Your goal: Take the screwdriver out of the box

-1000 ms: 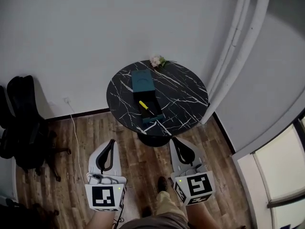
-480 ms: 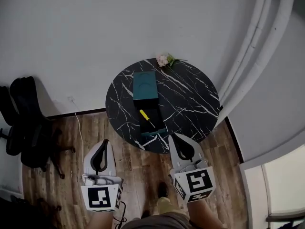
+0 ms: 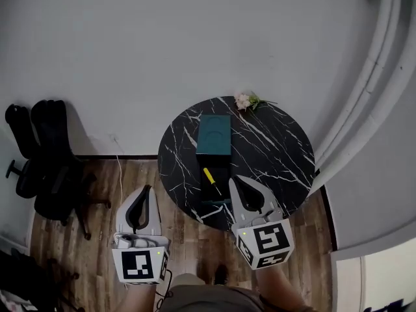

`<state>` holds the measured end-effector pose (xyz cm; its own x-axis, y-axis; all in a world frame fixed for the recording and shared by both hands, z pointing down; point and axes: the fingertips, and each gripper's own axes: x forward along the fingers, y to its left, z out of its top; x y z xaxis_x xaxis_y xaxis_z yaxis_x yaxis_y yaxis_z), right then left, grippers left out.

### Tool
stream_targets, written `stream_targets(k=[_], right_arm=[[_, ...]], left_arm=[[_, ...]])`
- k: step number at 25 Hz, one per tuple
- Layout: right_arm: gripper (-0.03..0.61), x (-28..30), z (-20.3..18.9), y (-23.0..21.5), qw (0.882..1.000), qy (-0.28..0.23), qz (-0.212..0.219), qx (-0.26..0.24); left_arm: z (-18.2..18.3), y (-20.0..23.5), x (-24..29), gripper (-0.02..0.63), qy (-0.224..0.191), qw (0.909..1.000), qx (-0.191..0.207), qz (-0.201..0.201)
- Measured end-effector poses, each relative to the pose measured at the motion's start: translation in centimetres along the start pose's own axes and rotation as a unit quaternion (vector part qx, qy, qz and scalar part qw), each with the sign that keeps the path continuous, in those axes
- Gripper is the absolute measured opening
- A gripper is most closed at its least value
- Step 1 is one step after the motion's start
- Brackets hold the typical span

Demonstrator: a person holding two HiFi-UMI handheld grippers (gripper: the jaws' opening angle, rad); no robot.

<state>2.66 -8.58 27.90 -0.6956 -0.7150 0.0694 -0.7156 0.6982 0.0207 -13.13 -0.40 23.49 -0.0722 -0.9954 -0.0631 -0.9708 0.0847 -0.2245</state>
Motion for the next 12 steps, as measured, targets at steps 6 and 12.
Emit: stream_targets(k=[6,12], right_arm=[[0.025,3.1,0.8,0.2,1.0,0.0,0.022,-0.017],[0.025,6.4,-0.2,0.2,0.999,0.023,0.028,-0.026]], left_arm=[[-0.4,2.2,1.3,0.0,-0.004,0.9995,-0.01,0.03],[-2.0,4.4,3.7,0.0,-0.002,0.9988,-0.031,0.037]])
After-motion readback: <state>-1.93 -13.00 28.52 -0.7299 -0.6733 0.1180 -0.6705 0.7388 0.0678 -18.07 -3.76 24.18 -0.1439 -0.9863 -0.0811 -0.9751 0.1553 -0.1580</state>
